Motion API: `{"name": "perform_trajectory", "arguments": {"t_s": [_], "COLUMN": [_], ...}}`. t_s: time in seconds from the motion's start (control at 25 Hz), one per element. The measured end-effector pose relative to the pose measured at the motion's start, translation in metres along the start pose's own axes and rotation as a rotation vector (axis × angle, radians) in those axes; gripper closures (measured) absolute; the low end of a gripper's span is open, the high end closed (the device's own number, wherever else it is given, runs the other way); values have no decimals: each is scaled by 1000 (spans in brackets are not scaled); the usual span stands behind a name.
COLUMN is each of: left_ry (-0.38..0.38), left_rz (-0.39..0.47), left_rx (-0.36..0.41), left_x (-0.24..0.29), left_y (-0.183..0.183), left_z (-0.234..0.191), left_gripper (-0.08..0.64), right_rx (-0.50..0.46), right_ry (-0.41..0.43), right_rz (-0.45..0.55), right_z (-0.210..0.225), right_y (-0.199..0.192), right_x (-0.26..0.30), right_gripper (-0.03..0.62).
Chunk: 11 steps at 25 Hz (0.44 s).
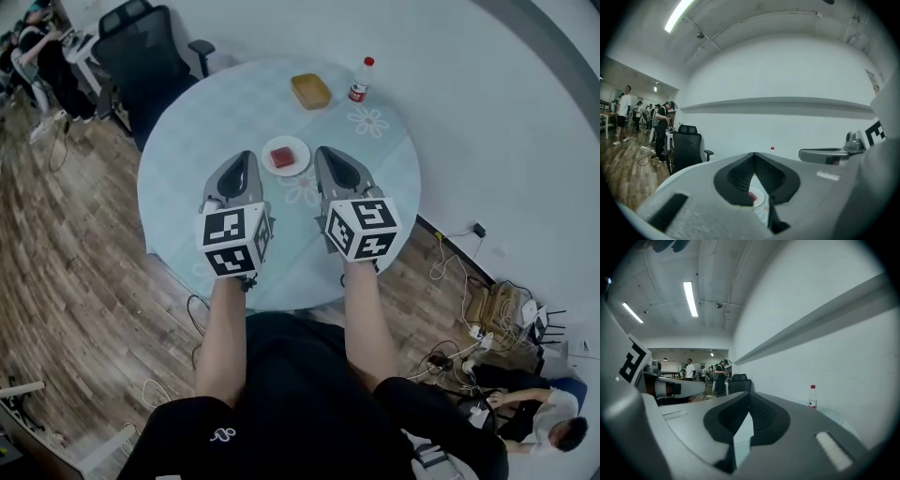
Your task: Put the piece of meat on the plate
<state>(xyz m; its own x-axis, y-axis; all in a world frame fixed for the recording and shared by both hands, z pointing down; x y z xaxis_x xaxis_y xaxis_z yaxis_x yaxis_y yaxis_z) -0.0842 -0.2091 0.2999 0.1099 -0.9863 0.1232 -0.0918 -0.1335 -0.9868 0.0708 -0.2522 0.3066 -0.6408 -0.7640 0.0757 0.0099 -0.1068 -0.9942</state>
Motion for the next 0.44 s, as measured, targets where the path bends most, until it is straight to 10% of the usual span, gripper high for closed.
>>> {"name": "perform_trajectory", "arguments": {"t_s": [0.44], "left_ry": [-30], "left_rz": [3], "left_rx": [-11], "left_x": [8], "left_y": [-3], "left_z": [4], "left_gripper": [565], "right_rx": [-28], "right_ry": [5], "right_rz": [1], "right_z": [3], "right_y": [0], "right_x": [5], "right_gripper": [583]}}
Point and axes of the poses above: the fingertips, and each gripper's own axes: x forward along the fingers, z to its right, y out of its top, the point moved 5 cm from there along -x, backward along the fingers, and after that the axes turned 1 degree about -z, right-handed, at the moved point
